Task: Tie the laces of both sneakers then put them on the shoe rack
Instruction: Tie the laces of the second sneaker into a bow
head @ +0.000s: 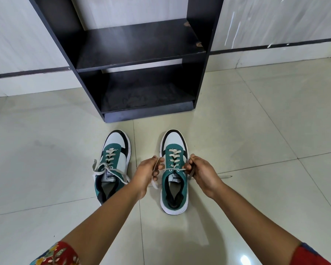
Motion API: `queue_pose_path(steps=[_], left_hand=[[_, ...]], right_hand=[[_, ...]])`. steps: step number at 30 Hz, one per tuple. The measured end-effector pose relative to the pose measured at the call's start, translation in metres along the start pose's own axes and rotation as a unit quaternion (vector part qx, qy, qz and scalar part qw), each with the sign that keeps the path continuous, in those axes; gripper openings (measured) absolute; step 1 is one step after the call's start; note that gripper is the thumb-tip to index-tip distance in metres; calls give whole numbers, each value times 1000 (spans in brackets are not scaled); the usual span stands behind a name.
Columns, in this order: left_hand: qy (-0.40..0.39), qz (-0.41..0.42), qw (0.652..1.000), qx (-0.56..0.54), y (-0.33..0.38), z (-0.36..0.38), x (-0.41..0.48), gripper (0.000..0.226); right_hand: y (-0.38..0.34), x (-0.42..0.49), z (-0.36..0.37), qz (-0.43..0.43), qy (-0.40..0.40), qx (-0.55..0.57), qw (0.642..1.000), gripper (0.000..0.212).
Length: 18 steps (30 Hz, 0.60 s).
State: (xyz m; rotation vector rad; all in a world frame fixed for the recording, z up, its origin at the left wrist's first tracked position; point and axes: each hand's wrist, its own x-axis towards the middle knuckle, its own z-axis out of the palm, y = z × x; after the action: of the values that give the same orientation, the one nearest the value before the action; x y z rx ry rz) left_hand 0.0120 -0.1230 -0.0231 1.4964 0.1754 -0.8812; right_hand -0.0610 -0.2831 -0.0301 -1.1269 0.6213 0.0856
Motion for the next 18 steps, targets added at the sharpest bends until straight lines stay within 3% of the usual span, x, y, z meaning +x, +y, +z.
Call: queue_pose_path(steps=[3,10,15,18], left_hand=[[-11,59,994,93,3,1,-6,35],[-59,197,966,158,9,12,-14,38],[-135,186,960,162,12,18,-15,20],[-127,139,974,130,14,17,-15,31]], right_hand=[[-6,0,3,-6,-16,-65,998,30],[-7,-1,9,-38,-50,-100,993,31],[-11,-5,14,-43,-52,-112,991,17],[-13,-8,15,-54,-91,-120,987,14]])
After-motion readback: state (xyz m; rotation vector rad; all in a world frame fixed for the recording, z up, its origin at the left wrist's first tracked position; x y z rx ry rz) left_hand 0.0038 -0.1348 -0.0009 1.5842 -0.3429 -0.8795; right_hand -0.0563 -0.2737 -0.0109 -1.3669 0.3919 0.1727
